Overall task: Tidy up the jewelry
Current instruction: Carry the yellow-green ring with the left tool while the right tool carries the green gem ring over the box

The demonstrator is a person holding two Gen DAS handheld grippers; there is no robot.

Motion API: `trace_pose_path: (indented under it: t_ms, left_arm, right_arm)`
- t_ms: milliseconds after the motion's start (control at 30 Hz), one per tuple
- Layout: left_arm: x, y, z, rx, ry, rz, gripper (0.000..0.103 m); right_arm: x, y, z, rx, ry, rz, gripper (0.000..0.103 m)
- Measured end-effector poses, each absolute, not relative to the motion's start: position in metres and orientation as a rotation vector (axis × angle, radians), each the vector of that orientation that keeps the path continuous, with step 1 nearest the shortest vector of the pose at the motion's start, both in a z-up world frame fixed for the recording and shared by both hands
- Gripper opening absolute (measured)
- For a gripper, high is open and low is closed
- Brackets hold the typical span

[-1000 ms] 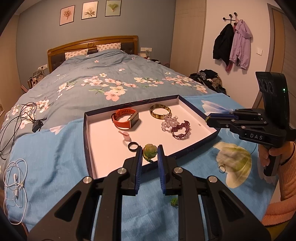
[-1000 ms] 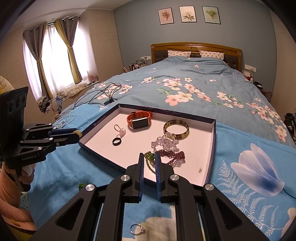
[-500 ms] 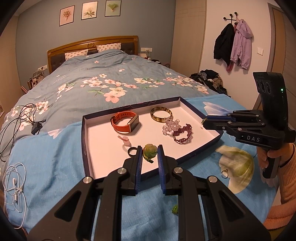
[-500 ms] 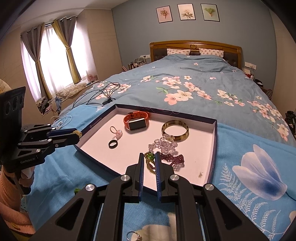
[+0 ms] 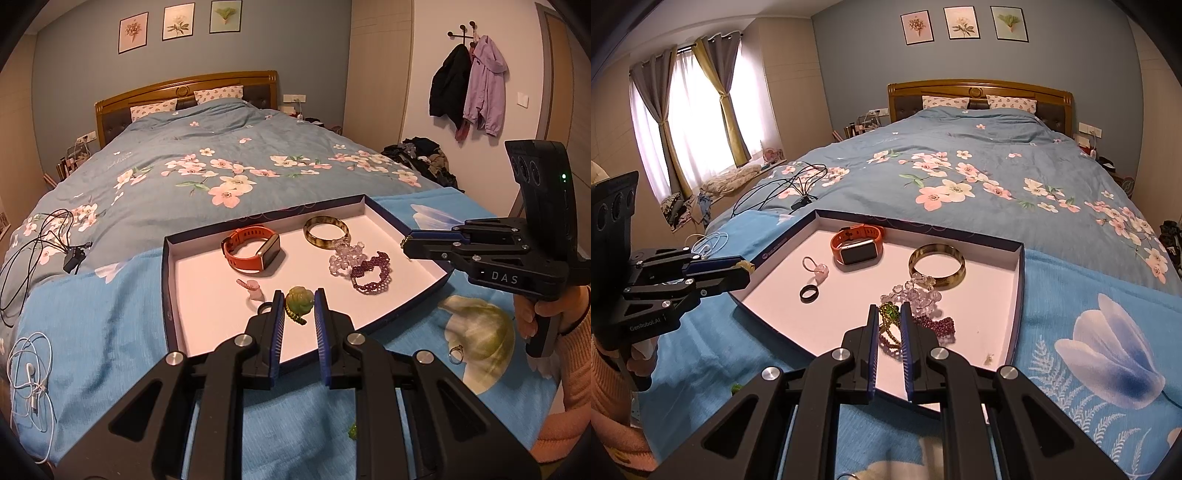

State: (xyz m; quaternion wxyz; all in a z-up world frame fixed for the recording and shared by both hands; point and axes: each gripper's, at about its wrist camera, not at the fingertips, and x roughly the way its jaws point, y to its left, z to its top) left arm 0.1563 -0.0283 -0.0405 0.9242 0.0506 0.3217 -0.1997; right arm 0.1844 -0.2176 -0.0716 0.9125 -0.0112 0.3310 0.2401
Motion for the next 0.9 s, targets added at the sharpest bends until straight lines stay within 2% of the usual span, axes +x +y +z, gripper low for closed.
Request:
trace_pose_path:
  t_ms: [900]
  left_arm:
    - [0.190,-0.039,-0.062,0.120,0.714,-0.379,0.017]
  right_arm:
    - [0.211,-0.210,-0.088,-0.035,0.744,0.470,0.010]
